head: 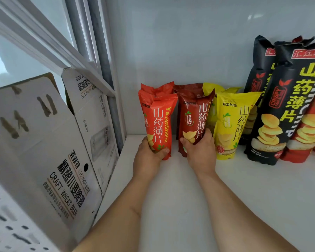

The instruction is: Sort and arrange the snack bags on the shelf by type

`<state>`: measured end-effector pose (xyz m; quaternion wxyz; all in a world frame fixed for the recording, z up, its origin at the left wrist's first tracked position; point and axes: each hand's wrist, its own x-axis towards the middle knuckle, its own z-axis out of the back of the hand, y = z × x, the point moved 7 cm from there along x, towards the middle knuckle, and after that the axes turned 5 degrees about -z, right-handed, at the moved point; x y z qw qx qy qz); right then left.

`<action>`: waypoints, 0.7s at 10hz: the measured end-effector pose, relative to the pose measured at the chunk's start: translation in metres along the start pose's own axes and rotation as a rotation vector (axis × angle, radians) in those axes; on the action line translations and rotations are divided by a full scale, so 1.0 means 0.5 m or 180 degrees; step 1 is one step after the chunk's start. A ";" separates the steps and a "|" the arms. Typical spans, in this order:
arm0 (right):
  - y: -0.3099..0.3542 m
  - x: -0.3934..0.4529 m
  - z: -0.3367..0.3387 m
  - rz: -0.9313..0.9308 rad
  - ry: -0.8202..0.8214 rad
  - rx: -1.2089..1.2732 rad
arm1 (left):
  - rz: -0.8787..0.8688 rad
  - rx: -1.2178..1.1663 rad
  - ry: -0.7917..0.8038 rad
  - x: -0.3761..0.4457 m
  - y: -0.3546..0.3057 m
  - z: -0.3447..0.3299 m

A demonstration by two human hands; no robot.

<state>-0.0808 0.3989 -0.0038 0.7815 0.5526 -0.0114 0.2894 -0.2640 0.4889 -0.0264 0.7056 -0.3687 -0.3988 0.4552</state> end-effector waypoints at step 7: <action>0.024 -0.045 0.075 0.0013 0.0427 -0.0397 | 0.0331 -0.0377 0.0037 -0.010 0.000 0.010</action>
